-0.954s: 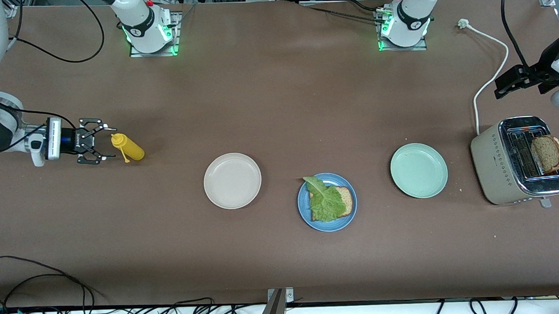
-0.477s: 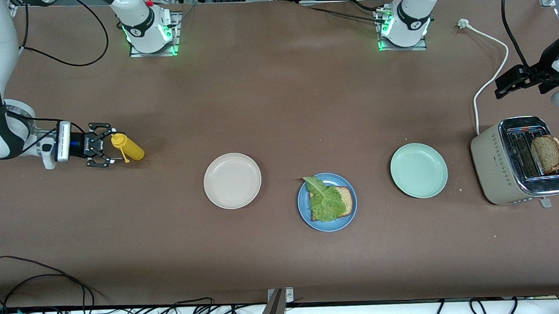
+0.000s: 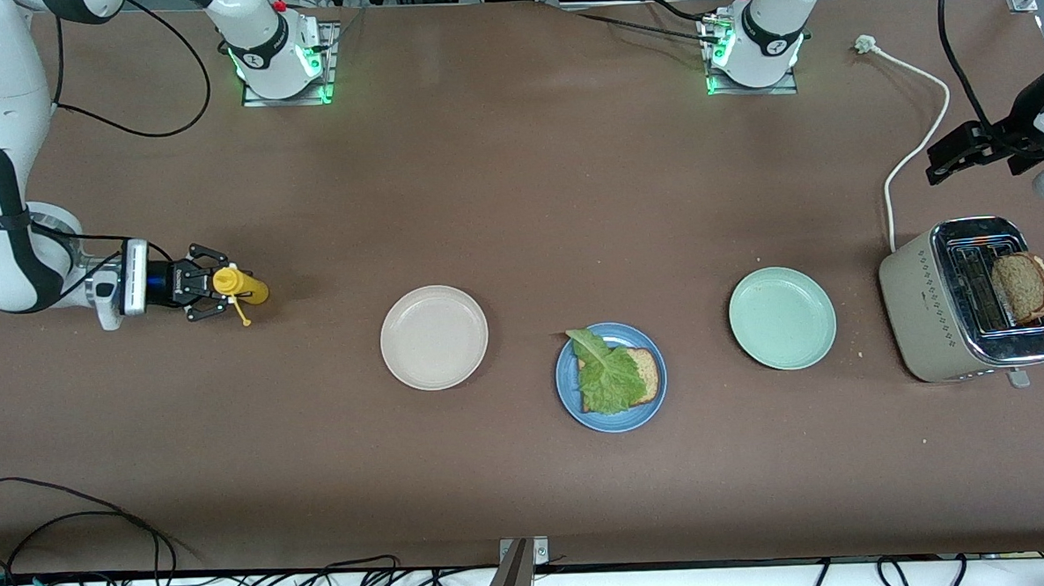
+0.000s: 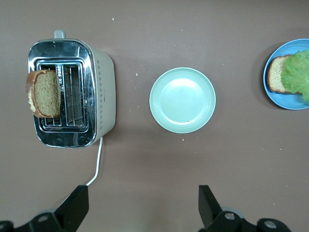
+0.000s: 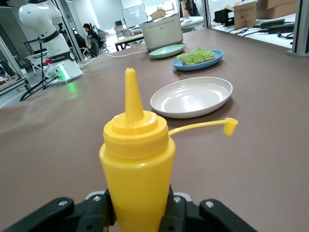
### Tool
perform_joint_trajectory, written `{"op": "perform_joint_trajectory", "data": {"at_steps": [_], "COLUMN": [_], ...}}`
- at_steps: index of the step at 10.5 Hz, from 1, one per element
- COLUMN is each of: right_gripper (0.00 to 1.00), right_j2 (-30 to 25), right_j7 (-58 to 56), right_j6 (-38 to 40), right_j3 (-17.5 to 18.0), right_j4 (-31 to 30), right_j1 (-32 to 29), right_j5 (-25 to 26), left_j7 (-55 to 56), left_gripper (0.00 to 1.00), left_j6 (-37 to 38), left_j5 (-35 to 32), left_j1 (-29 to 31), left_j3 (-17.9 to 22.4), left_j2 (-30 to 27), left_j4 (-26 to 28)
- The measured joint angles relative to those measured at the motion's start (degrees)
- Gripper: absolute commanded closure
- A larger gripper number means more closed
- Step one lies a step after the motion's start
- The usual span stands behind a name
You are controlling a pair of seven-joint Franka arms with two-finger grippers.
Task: Make sandwich in blue plate with both arms
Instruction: 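Lift the yellow bottle with the right gripper over the blue plate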
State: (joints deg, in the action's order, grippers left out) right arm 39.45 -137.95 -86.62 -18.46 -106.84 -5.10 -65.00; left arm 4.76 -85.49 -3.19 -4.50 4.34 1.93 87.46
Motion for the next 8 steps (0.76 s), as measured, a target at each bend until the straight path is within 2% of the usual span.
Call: {"op": "perform_joint_trajectory", "data": {"at_steps": [2, 5, 8], "right_gripper": [1.0, 1.0, 1.0], "right_j2": [-0.6, -3.6, -4.1], "right_j7": [9.6, 32.9, 50.8], "right_j6": [0.0, -0.2, -6.2], "right_j3": [0.0, 0.0, 0.2], "right_j4": [6.2, 18.8, 27.2], "right_j1": [2.5, 10.4, 19.9], "right_j5": [1.7, 5.7, 6.9], "left_j7": [0.0, 0.0, 0.0], "left_gripper": [0.0, 0.0, 0.0], "left_j6": [0.0, 0.0, 0.0], "left_j5": [0.0, 0.0, 0.0], "left_j1": [0.2, 0.3, 0.3], "left_j3": [0.2, 0.2, 0.2], "left_j2": [0.0, 0.0, 0.0], "left_j4": [0.0, 0.0, 0.0]}}
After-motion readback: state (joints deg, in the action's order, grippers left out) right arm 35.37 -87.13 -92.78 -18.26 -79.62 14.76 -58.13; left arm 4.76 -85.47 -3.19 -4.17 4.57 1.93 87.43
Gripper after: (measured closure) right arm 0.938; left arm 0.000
